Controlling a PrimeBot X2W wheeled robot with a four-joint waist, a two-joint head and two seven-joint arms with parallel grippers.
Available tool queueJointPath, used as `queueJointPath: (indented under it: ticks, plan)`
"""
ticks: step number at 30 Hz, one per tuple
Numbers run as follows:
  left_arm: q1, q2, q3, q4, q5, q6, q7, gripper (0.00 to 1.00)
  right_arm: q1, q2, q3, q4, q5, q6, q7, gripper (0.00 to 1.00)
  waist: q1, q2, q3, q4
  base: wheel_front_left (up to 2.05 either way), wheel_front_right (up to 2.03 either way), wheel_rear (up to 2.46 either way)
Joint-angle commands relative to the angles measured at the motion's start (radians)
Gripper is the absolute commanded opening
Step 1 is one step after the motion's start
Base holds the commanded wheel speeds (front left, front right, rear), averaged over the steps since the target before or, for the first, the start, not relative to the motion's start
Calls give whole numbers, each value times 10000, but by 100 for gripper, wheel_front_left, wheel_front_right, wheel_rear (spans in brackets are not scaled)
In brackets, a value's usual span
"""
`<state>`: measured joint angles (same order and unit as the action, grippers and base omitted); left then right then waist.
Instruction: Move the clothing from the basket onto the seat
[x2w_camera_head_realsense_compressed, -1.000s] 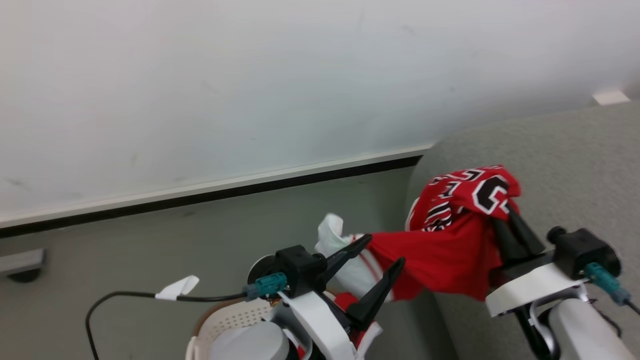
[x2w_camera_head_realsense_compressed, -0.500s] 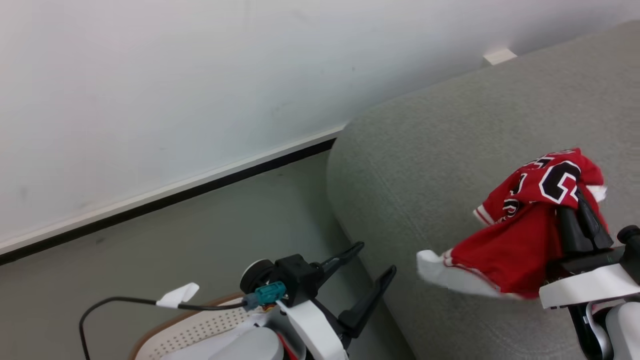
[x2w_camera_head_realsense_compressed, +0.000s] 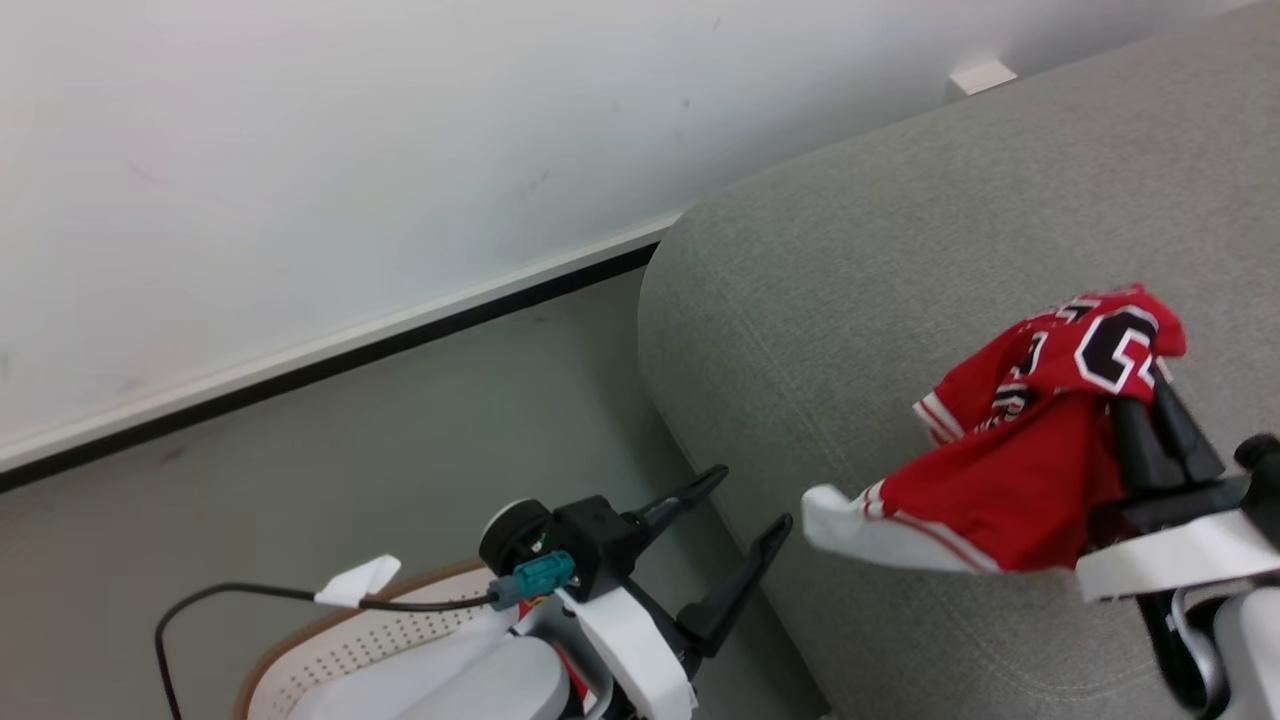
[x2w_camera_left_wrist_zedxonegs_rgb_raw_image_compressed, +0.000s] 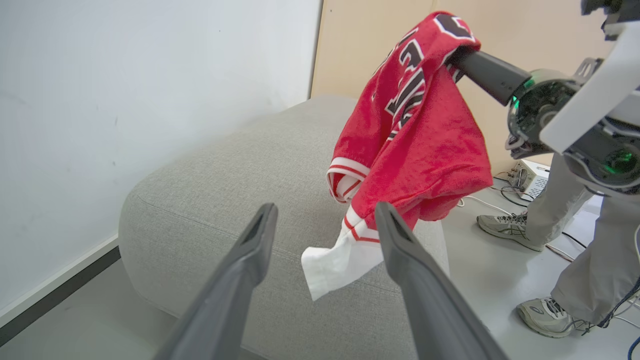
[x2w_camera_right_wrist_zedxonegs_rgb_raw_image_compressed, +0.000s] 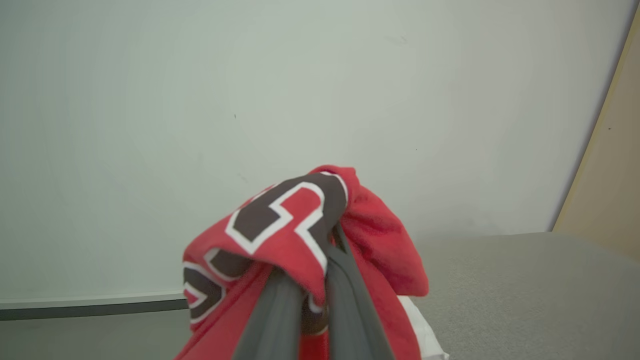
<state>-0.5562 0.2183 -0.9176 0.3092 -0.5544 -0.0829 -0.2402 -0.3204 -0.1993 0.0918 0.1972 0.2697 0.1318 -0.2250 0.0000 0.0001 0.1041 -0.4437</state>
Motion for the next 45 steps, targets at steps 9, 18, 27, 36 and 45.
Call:
queueJointPath:
  ticks: [9,18,27,36,45]
  plan:
    - [-627,397,4,-180,288,-86,93,100,-2212,-1195,-32,616,328,-22,331,0,0,-1,1333,858,0,0,0]
    - [-1257,868,72,-740,446,-140,377,100,-4451,-2357,-915,2465,2071,-22,647,0,0,-1,2855,1903,0,0,0]
    - [-1684,1190,209,-1166,511,-139,471,100,-6106,-3228,-1353,4415,2235,-22,703,0,0,-1,4175,2628,0,0,0]
    - [-1919,1374,414,-1337,481,-47,355,100,-7410,-3452,-1329,6336,1156,-22,986,0,0,-1,5071,2924,0,0,0]
    - [-1901,1263,403,-1140,302,-83,190,100,-7757,-3121,-1204,8510,807,-22,2917,4,0,-1,4974,2976,0,0,0]
